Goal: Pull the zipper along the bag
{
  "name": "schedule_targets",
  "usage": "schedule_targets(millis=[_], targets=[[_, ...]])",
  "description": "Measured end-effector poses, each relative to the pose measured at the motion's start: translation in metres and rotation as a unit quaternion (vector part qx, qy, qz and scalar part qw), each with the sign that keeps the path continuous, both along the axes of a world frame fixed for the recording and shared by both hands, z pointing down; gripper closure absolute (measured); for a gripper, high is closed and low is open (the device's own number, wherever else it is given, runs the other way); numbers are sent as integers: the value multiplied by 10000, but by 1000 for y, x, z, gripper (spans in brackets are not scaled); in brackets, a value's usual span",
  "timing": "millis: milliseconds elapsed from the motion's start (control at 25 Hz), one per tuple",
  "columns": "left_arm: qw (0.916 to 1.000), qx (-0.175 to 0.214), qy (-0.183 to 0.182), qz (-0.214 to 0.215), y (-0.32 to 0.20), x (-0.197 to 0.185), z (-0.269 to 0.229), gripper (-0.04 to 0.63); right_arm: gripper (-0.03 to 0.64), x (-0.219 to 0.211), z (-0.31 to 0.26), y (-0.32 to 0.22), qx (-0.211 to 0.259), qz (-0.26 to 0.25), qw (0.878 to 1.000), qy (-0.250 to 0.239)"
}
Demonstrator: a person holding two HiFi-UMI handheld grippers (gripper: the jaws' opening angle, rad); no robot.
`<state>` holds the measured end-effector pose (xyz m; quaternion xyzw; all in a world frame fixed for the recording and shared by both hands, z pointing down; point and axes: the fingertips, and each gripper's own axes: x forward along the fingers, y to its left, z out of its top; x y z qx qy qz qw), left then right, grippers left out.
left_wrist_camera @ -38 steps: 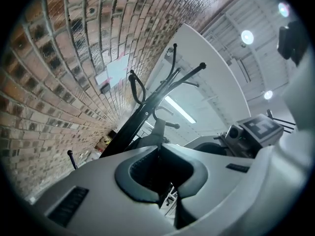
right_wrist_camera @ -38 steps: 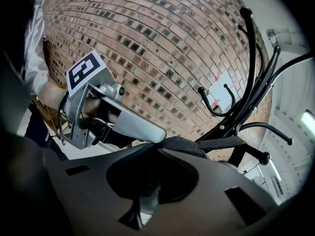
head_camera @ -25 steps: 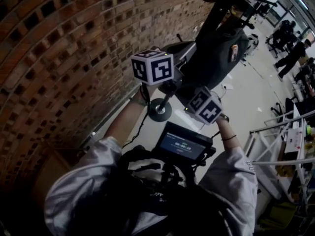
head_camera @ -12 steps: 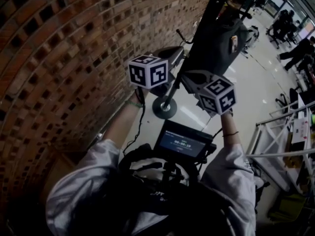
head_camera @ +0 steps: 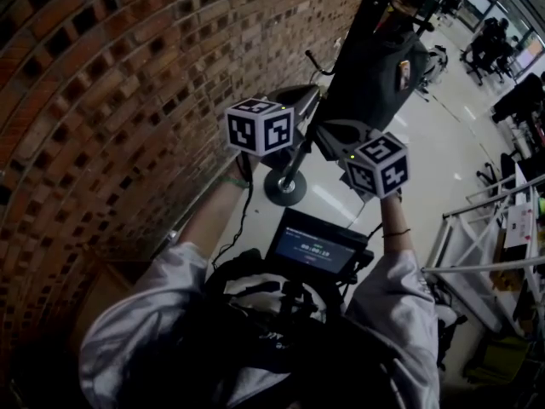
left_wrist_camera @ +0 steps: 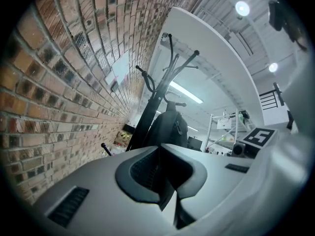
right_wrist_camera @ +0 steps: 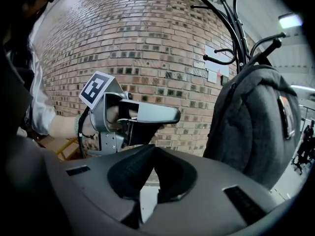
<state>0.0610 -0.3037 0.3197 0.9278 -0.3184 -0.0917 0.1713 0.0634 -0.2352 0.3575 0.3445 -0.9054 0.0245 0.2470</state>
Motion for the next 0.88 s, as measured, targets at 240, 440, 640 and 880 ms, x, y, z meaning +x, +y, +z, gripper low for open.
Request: schedule_targets(millis=[240, 440, 640, 880], targets=[[10000, -40, 10, -10, 2, 1, 1, 584, 618, 3, -1, 1, 0, 36, 10000, -34], [9998, -166, 118, -7, 1, 2, 5, 584, 618, 5, -2, 1, 1, 51, 10000, -62], [9998, -183, 119, -11, 1, 2, 3, 584, 618, 6, -2, 2, -7, 63, 10000, -71], [9997, -220, 104, 4, -1, 4, 7, 584, 618, 7, 3, 0, -56, 87, 9999, -88]])
